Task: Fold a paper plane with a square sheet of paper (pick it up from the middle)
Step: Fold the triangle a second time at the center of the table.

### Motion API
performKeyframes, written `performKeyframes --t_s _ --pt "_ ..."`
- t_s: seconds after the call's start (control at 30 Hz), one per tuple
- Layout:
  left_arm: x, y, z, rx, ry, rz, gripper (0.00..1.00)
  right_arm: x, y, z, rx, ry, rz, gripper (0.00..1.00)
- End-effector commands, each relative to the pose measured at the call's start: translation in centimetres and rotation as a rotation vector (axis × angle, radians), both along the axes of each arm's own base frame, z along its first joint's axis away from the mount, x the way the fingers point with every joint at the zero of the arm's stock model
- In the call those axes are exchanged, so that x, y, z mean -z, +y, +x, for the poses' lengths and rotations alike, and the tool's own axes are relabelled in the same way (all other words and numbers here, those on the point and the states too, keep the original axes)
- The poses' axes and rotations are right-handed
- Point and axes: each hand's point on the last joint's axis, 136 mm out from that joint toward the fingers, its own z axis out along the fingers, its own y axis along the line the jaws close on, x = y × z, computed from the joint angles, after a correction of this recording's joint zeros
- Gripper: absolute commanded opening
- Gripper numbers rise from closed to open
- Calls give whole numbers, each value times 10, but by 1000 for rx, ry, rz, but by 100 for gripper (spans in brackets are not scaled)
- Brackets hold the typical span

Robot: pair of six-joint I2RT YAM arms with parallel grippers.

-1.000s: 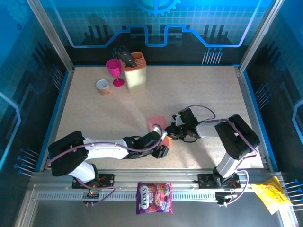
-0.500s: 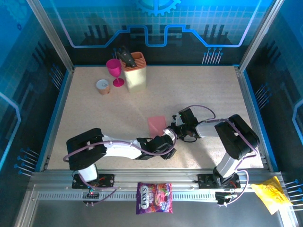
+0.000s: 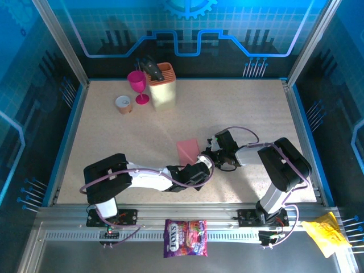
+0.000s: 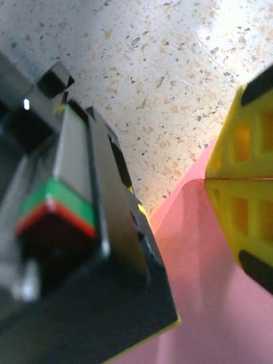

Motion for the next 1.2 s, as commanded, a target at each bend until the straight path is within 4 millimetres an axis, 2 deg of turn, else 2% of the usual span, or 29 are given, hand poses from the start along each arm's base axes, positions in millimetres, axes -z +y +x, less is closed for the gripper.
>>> performKeyframes --t_s 0.0,0.13,0.27,0.43,0.6,0.7,0.77,0.9,1.17 --pt "-14 -2 4 -1 -13 -47 1 8 -2 -4 3 22 2 16" --pt "-18 4 5 -9 9 -83 0 -4 -3 -3 -4 -3 3 29" --pt "-25 9 3 -11 57 -155 0 -20 -23 -1 20 -48 -54 41" --pt "-32 10 -9 19 116 -220 0 -43 -46 2 23 -114 -132 42" --pt "-33 18 -19 18 148 -255 0 -64 -43 11 -62 -186 -174 34" --pt "-31 22 -22 13 155 -259 0 -70 -34 18 -118 -202 -161 21" --pt "-30 25 -21 7 154 -256 0 -69 -24 21 -155 -201 -147 12" --pt "-26 32 -18 -9 143 -241 0 -61 -3 25 -219 -193 -143 2" --pt "-25 42 -12 -35 139 -232 0 -39 30 25 -288 -165 -147 0"
